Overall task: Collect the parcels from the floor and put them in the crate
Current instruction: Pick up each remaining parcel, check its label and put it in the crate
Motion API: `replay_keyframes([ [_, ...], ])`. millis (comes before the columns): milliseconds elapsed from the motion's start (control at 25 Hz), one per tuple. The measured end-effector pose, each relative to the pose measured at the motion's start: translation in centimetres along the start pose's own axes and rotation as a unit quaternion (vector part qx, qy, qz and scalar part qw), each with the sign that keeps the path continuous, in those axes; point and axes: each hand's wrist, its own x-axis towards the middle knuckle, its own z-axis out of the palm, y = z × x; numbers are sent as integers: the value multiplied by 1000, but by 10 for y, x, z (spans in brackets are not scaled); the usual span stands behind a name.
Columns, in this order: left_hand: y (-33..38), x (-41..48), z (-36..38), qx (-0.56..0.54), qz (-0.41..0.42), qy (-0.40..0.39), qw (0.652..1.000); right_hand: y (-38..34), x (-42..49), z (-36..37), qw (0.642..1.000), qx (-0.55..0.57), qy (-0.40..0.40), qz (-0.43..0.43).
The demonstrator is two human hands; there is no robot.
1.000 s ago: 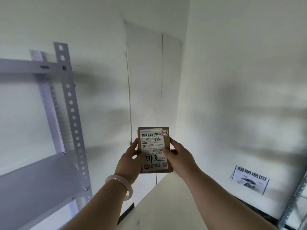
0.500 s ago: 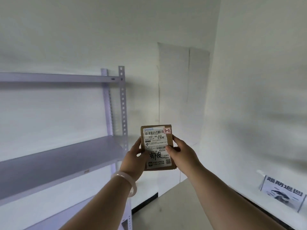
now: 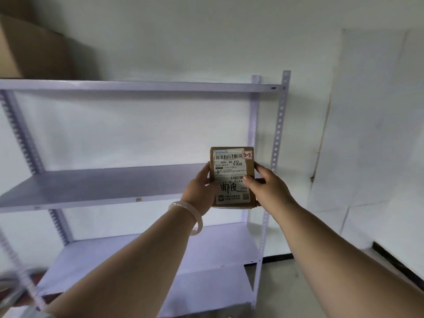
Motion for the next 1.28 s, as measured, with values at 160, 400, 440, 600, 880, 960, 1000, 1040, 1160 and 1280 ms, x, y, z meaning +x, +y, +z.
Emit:
replay_keyframes([
  [160,-35,-24,-78,19,-28,47,998,-36,-6,82,998,5,-55,-24],
  [400,-98,-68,-195,14,-78,83,993,-80,-33,211,994,3,-106,-18],
  [440,-109,-76,-218,15,-87,87,992,-89,-40,236,994,0,-112,-15],
  [600,-163,-99,-310,11,-117,90,989,-125,-67,335,991,-1,-131,1],
  [880,-246,-115,-398,-16,-161,72,984,-140,-97,447,988,-21,-152,33],
  [960,-267,-114,-403,-26,-174,62,982,-134,-94,465,986,-26,-162,44],
  [1000,-277,-114,-404,-28,-180,57,982,-128,-92,472,984,-27,-168,51],
  [1040,-289,-112,-405,-30,-189,55,980,-120,-89,482,982,-29,-176,60],
  [1160,-323,-105,-407,-50,-224,54,972,-95,-82,513,973,-32,-211,82],
  [1280,-351,-96,-405,-60,-254,57,964,-70,-69,539,965,-13,-239,103],
])
